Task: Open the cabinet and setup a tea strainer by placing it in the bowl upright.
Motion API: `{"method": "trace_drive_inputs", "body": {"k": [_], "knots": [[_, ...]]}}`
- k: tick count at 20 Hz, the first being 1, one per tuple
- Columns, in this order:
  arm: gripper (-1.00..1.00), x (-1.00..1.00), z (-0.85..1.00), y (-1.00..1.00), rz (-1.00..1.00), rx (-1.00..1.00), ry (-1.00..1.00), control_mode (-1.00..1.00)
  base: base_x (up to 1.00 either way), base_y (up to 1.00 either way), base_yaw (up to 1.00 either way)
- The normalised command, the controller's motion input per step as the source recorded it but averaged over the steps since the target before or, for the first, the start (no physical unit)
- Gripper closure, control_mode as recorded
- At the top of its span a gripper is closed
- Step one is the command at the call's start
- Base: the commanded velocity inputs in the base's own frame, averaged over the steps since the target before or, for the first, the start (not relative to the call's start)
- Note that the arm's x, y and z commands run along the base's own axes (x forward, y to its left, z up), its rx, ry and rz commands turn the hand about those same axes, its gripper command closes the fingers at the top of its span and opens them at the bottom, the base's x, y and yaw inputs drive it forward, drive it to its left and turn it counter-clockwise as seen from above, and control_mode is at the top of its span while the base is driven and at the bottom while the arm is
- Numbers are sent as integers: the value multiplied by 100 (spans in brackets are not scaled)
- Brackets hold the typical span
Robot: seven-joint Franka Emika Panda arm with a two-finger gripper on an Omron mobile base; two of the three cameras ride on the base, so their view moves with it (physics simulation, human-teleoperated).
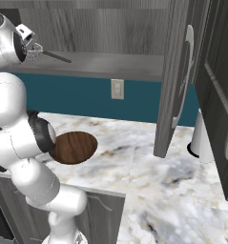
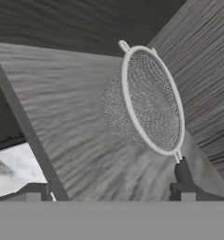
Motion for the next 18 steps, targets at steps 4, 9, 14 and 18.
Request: {"method": "trace_drive_inputs", "body": {"k": [4, 9, 14, 18], "knots": [[-100, 45, 0, 8, -4, -3, 1, -100, 0, 0, 0], [-100, 38, 0, 16, -4, -2, 0, -100, 0, 0, 0], [-100, 28, 0, 21, -1, 0, 0, -100, 0, 0, 0], [-100, 29, 0, 20, 0, -1, 0, -100, 0, 0, 0]]}}
